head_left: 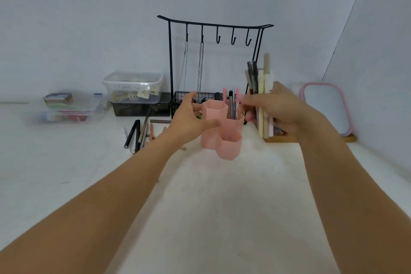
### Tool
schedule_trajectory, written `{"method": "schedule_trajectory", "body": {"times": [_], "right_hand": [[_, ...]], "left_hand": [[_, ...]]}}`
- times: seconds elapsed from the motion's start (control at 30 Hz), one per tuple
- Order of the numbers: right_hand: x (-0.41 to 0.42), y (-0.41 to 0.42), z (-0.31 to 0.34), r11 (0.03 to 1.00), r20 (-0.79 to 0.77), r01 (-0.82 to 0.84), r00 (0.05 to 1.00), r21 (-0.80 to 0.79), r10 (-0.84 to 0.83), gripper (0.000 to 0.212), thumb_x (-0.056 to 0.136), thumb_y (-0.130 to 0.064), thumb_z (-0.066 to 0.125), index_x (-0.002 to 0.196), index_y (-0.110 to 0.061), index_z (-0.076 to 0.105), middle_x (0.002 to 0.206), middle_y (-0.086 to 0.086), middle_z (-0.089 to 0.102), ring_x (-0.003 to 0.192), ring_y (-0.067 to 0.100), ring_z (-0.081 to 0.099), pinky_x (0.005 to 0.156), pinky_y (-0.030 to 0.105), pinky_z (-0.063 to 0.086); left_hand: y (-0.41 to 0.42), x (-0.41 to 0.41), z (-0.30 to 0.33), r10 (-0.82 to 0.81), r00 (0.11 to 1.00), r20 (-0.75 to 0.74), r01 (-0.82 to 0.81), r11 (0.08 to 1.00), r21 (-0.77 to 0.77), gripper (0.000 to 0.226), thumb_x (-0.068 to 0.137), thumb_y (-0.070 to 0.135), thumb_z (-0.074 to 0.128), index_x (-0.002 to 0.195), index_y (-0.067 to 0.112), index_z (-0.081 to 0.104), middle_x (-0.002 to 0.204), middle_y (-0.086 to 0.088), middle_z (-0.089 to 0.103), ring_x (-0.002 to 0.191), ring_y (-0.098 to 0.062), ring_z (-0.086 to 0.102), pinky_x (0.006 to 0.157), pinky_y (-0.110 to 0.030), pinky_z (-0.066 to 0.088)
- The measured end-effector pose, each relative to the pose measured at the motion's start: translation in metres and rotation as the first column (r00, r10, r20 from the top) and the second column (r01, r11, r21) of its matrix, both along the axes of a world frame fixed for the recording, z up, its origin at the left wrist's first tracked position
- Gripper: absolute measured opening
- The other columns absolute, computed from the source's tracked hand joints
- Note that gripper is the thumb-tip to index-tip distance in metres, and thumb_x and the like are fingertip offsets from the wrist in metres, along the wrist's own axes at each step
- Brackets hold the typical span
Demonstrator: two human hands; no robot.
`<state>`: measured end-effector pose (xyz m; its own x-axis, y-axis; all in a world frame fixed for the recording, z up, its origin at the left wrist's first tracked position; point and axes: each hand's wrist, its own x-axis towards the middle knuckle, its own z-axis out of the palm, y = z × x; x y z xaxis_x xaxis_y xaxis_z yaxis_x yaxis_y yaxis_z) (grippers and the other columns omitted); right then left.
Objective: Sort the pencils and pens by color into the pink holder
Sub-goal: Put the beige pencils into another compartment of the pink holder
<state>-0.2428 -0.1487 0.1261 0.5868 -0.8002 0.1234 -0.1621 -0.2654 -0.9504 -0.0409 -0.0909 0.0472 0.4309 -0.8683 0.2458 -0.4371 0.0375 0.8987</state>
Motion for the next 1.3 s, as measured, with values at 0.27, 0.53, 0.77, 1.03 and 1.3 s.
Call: {"method": "schedule_trajectory", "body": {"times": [0.27, 0.53, 0.77, 1.03, 1.3], "right_hand": [[0.067, -0.011, 0.001, 0.994, 0.627, 0.094, 0.772, 0.057, -0.108, 0.020, 0.089, -0.018, 0.075, 0.073, -0.012, 0.065, 0.069, 0.007, 0.066, 0.069, 0.024, 0.061, 0.078, 0.041, 0.056], [0.102, -0.021, -0.018, 0.976, 0.260, 0.181, 0.955, -0.121, -0.144, 0.023, 0.087, -0.026, 0.077, 0.080, -0.005, 0.068, 0.069, 0.010, 0.071, 0.062, 0.017, 0.068, 0.064, 0.035, 0.062], [0.105, -0.021, -0.016, 0.940, -0.018, 0.219, 0.973, -0.260, -0.232, 0.025, 0.077, -0.027, 0.079, 0.081, -0.004, 0.073, 0.069, 0.012, 0.073, 0.058, 0.023, 0.068, 0.056, 0.035, 0.058], [0.108, -0.026, -0.029, 0.945, -0.168, 0.175, 0.959, -0.276, -0.227, 0.022, 0.070, -0.016, 0.082, 0.064, -0.013, 0.061, 0.056, -0.001, 0.056, 0.050, 0.011, 0.053, 0.047, 0.023, 0.043], [0.100, -0.030, -0.031, 0.985, -0.067, 0.092, 0.992, -0.148, -0.103, 0.051, 0.070, -0.029, 0.090, 0.114, -0.020, 0.066, 0.102, -0.006, 0.068, 0.090, 0.008, 0.067, 0.069, 0.019, 0.053]], "left_hand": [[-0.011, -0.005, -0.011, 0.000, 0.996, -0.086, -0.012, 0.990, -0.141, 0.054, 0.074, 0.022, 0.091, 0.119, 0.023, 0.061, 0.105, 0.009, 0.069, 0.084, -0.003, 0.069, 0.060, -0.012, 0.053], [-0.014, 0.002, -0.014, -0.066, 0.992, -0.103, 0.050, 0.987, -0.154, 0.053, 0.073, 0.020, 0.091, 0.117, 0.020, 0.061, 0.098, 0.008, 0.071, 0.079, 0.004, 0.070, 0.060, -0.015, 0.054], [-0.020, 0.010, -0.018, -0.120, 0.988, -0.099, 0.100, 0.977, -0.189, 0.050, 0.072, 0.017, 0.092, 0.112, 0.017, 0.062, 0.102, 0.003, 0.074, 0.084, -0.008, 0.073, 0.065, -0.025, 0.057], [-0.022, 0.016, -0.022, -0.153, 0.983, -0.101, 0.128, 0.967, -0.219, 0.045, 0.068, 0.021, 0.091, 0.103, 0.020, 0.063, 0.103, -0.007, 0.075, 0.092, -0.023, 0.076, 0.078, -0.051, 0.063], [-0.023, 0.020, -0.024, -0.147, 0.986, -0.083, 0.126, 0.967, -0.221, 0.055, 0.068, 0.021, 0.093, 0.116, 0.024, 0.066, 0.107, 0.002, 0.075, 0.095, -0.016, 0.074, 0.081, -0.043, 0.063]]}}
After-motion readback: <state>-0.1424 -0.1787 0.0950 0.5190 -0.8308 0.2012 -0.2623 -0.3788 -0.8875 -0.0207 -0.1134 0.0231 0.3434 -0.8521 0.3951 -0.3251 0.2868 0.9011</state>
